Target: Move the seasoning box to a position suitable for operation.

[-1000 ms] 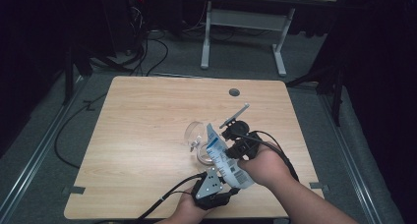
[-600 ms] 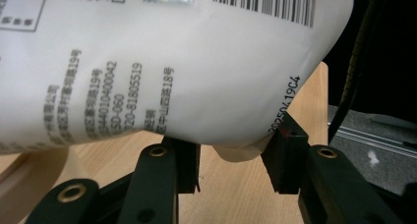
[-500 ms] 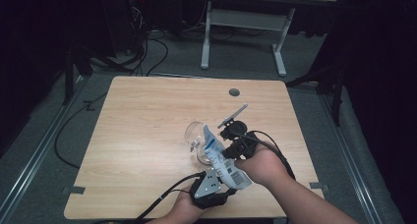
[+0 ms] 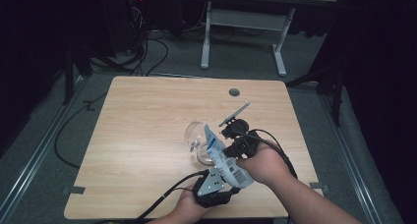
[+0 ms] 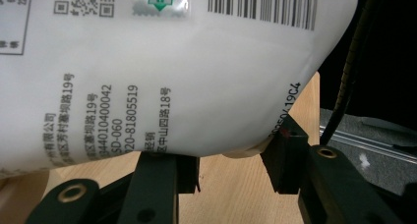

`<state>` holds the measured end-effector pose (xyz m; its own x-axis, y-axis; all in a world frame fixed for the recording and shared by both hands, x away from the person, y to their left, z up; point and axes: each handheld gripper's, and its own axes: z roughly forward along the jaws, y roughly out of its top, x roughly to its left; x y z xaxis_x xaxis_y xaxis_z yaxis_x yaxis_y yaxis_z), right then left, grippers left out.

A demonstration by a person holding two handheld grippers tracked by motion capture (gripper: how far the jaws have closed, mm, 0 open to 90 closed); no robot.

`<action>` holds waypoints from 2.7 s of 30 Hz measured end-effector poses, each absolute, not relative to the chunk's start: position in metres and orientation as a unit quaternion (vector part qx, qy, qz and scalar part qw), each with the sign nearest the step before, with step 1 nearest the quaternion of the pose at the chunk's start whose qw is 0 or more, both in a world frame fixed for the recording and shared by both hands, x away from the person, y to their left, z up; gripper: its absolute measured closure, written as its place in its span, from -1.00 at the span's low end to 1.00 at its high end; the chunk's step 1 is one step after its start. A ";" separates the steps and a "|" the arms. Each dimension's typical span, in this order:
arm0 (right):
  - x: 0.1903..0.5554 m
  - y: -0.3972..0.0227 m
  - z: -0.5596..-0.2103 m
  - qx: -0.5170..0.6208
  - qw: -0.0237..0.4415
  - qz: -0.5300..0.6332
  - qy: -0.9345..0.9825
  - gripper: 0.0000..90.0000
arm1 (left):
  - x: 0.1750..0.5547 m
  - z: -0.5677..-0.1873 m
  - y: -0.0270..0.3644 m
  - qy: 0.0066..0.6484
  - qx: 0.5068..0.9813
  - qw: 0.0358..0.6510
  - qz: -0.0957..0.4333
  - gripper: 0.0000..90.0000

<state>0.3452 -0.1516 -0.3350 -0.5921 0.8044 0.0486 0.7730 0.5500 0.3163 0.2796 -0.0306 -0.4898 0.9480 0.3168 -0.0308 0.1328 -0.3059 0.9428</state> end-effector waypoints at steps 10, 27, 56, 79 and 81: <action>0.348 -0.154 -0.331 0.447 0.057 0.158 0.879 1.00 | 0.283 -0.484 -0.035 0.144 0.804 0.571 0.082 0.40; 0.350 -0.154 -0.330 0.445 0.060 0.161 0.879 1.00 | 0.284 -0.482 -0.035 0.146 0.803 0.573 0.077 0.40; 0.352 -0.148 -0.327 0.436 0.069 0.155 0.884 1.00 | 0.284 -0.478 -0.034 0.149 0.795 0.583 0.074 0.40; 0.352 -0.147 -0.327 0.434 0.067 0.155 0.885 1.00 | 0.284 -0.477 -0.034 0.148 0.793 0.586 0.075 0.40; 0.352 -0.147 -0.327 0.434 0.067 0.155 0.885 1.00 | 0.284 -0.477 -0.035 0.149 0.793 0.586 0.075 0.40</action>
